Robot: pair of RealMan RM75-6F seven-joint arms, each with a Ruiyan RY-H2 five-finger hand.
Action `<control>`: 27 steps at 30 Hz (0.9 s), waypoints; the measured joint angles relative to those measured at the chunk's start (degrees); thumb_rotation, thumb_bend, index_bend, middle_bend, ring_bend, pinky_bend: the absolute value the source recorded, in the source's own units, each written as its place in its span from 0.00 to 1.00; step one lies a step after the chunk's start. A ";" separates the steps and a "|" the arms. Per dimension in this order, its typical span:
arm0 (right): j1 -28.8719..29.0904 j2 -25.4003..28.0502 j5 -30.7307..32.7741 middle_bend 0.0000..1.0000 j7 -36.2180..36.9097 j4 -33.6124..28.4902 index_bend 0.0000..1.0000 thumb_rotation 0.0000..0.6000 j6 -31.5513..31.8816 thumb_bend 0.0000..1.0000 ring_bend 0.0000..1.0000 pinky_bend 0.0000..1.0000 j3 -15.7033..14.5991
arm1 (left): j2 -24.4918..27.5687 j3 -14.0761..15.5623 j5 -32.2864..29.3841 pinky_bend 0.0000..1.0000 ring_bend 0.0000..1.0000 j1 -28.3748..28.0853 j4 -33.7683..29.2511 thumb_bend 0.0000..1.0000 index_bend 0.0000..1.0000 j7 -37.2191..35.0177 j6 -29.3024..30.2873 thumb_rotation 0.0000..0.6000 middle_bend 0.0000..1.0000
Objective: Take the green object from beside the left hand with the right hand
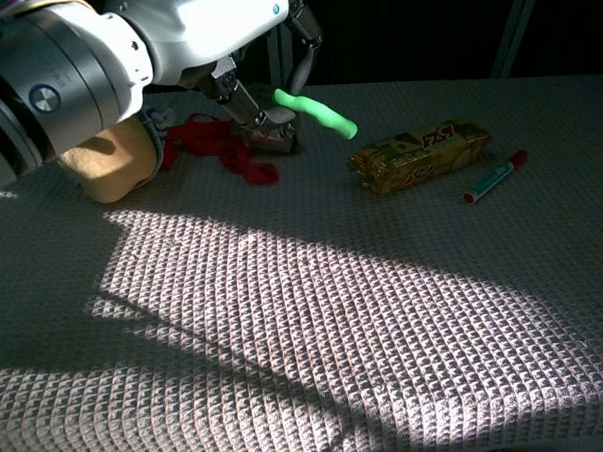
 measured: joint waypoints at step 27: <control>7.69 -11.95 0.55 0.00 42.91 3.56 0.00 1.00 -6.93 0.30 0.00 0.00 4.38 | 1.05 0.70 -1.90 0.28 0.23 -3.40 2.37 0.30 0.61 -2.04 -0.48 1.00 0.37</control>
